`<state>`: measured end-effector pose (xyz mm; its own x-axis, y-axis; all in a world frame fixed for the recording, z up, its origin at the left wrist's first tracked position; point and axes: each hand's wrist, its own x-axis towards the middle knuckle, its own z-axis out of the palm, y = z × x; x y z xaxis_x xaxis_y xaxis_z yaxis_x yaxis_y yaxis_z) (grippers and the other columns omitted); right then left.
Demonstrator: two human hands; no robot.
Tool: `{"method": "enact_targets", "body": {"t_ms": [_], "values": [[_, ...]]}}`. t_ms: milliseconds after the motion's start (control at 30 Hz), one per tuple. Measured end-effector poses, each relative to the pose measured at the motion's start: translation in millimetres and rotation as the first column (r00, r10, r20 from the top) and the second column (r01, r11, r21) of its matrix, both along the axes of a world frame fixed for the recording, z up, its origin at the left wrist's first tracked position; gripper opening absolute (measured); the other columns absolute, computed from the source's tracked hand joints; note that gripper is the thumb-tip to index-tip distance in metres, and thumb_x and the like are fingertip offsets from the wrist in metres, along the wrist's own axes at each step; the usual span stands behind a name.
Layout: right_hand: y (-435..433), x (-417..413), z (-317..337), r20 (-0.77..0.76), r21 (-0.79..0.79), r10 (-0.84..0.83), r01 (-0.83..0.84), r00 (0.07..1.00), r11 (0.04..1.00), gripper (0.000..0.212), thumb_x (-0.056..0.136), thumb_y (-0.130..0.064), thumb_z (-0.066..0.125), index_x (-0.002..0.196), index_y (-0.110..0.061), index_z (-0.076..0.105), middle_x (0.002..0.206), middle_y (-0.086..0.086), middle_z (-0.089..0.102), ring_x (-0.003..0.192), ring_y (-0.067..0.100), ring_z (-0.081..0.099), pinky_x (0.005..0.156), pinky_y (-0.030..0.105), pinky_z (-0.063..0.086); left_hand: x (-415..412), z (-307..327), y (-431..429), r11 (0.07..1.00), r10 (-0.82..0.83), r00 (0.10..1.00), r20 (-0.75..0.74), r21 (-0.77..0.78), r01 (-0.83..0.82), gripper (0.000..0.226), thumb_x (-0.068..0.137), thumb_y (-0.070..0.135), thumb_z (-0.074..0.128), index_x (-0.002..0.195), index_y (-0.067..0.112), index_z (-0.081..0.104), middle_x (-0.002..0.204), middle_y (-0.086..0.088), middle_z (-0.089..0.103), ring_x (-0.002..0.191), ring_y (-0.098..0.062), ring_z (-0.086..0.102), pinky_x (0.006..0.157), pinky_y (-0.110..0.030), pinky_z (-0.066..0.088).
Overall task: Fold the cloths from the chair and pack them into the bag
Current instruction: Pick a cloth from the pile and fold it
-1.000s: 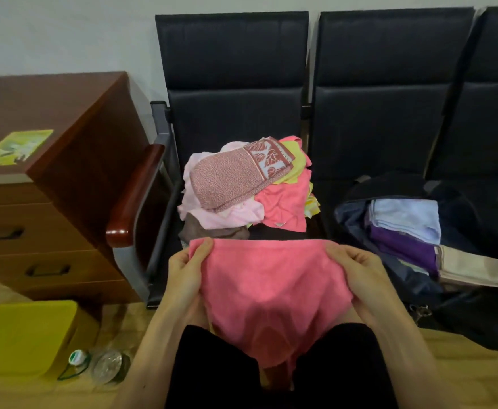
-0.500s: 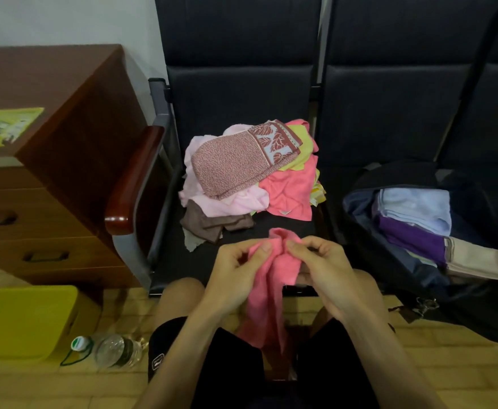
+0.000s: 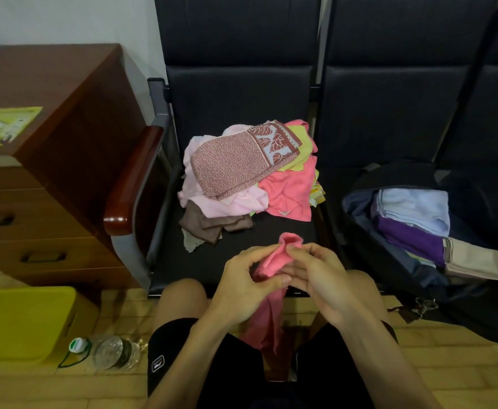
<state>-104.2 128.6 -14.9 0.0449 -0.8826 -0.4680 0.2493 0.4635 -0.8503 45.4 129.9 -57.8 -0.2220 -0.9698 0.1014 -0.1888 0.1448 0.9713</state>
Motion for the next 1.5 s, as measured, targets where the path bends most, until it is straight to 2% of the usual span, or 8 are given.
{"method": "enact_targets", "body": {"t_ms": [233,400,567,700,833,967,1200,1500], "values": [[5,-2,-3,0.038,-0.019,0.080,-0.080,0.996,0.997,0.022,0.099,-0.021,0.058,0.104,-0.002,0.067,0.097,0.014,0.076,0.094,0.024,0.074,0.082,0.037,0.058,1,-3,-5,0.996,0.084,0.996,0.040,-0.044,-0.082,0.025,0.098,0.019,0.049,0.109,0.024,0.071,0.103,0.015,0.072,0.102,-0.001,0.064,0.090,-0.020,0.048],[-2,-17,-15,-0.153,-0.087,-0.038,0.025,0.987,0.996,0.015,0.088,-0.021,0.071,0.094,-0.008,0.068,0.082,0.008,0.073,0.072,0.014,0.069,0.062,0.024,0.054,19,26,-41,0.998,0.049,0.999,-0.011,0.047,-0.048,0.027,0.103,0.007,0.045,0.092,0.023,0.065,0.079,0.016,0.067,0.078,0.004,0.059,0.074,-0.016,0.044],[-33,-32,-18,-0.223,-0.224,0.069,-0.120,0.972,0.967,0.061,0.072,-0.030,0.086,0.126,-0.015,0.061,0.105,-0.007,0.072,0.103,0.008,0.067,0.090,0.028,0.054,27,94,-59,0.968,-0.199,0.978,-0.064,0.145,0.207,0.028,0.106,0.016,0.039,0.091,0.020,0.062,0.065,0.016,0.061,0.058,-0.002,0.057,0.053,-0.016,0.044],[-58,-32,3,-0.128,-0.258,0.390,-0.410,0.912,0.875,0.077,0.050,-0.053,0.093,0.113,-0.018,0.068,0.114,-0.001,0.072,0.114,0.018,0.065,0.102,0.038,0.050,40,134,-68,0.917,-0.384,0.923,-0.013,0.112,0.383,0.025,0.098,0.025,0.044,0.104,0.015,0.066,0.090,0.005,0.067,0.086,-0.014,0.064,0.076,-0.023,0.050],[-69,-39,38,-0.196,-0.302,0.558,-0.591,0.807,0.748,0.056,0.057,-0.037,0.092,0.105,-0.016,0.074,0.111,0.008,0.072,0.108,0.024,0.067,0.096,0.035,0.055,67,164,-71,0.863,-0.505,0.840,0.199,0.135,0.487,0.031,0.098,0.025,0.047,0.120,0.014,0.066,0.117,-0.002,0.071,0.113,-0.019,0.065,0.096,-0.029,0.052],[-65,-51,84,-0.347,-0.490,0.331,-0.471,0.877,0.733,0.024,0.071,-0.015,0.075,0.094,-0.011,0.077,0.096,0.004,0.077,0.090,0.015,0.073,0.075,0.022,0.057,96,171,-73,0.886,-0.458,0.736,0.498,0.186,0.426,0.033,0.097,0.025,0.047,0.116,0.005,0.066,0.105,-0.008,0.072,0.098,-0.018,0.069,0.086,-0.032,0.058],[-43,-37,88,-0.470,-0.527,0.226,-0.477,0.853,0.703,0.016,0.067,-0.025,0.076,0.080,-0.014,0.076,0.083,-0.003,0.077,0.079,0.012,0.074,0.064,0.021,0.057,96,155,-66,0.957,-0.290,0.842,0.456,0.123,0.263,0.031,0.099,0.026,0.047,0.109,0.002,0.063,0.106,-0.021,0.064,0.102,-0.032,0.064,0.094,-0.047,0.054],[-35,-43,79,-0.540,-0.663,-0.107,-0.343,0.835,0.665,0.077,0.083,-0.057,0.061,0.070,0.018,0.053,0.069,0.034,0.051,0.056,0.031,0.046,0.054,0.047,0.040,84,137,-54,0.974,-0.215,0.970,0.115,0.101,0.204,0.051,0.092,0.035,0.050,0.107,-0.013,0.057,0.097,-0.020,0.062,0.096,-0.024,0.067,0.087,-0.028,0.055]]}}
